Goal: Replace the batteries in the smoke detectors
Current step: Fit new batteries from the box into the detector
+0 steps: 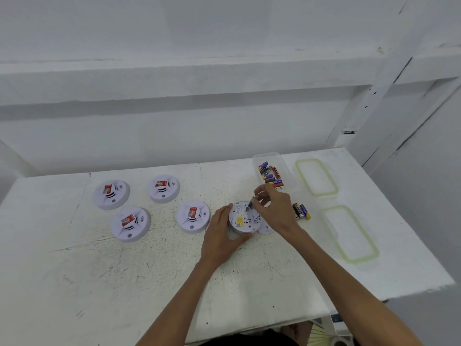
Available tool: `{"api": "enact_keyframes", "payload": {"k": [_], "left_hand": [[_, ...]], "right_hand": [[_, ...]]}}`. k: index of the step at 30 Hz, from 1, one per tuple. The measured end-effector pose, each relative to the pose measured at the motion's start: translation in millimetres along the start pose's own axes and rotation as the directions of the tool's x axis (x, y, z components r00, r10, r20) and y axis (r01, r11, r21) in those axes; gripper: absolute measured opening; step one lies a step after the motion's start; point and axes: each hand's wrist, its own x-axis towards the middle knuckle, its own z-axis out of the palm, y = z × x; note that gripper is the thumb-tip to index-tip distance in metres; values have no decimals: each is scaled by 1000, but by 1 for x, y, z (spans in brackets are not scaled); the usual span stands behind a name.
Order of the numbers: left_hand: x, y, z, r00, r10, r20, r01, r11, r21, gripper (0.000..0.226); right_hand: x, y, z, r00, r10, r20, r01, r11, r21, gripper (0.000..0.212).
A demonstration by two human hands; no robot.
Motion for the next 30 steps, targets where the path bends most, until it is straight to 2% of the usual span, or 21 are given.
{"api": "enact_keyframes", "payload": {"k": [2,6,14,20,25,30], "left_hand": [[-1,0,0,1000,0,1,0,1000,-3,107],[-2,3,-3,999,36,-2,-36,999,21,98],[-5,5,-2,999,37,5,-38,999,39,101],[-7,6,-3,999,39,7,-39,999,28,97],[-8,9,-3,998,56,2,-56,997,49,97],[-9,10,-3,999,45,12,-45,998,49,95]], "right_hand": [[-3,2,0,1000,-7,13,7,999,-33,17],[-6,6,5,998,1,60,7,992,-129,19],[-14,11,23,990,-68,121,103,944,-314,20],[-18,12,21,994,-53,95,78,953,-292,29],[-21,12,19,995,-52,85,77,938,-337,22],[-18,14,26,984,-72,160,130,913,-386,27]]}}
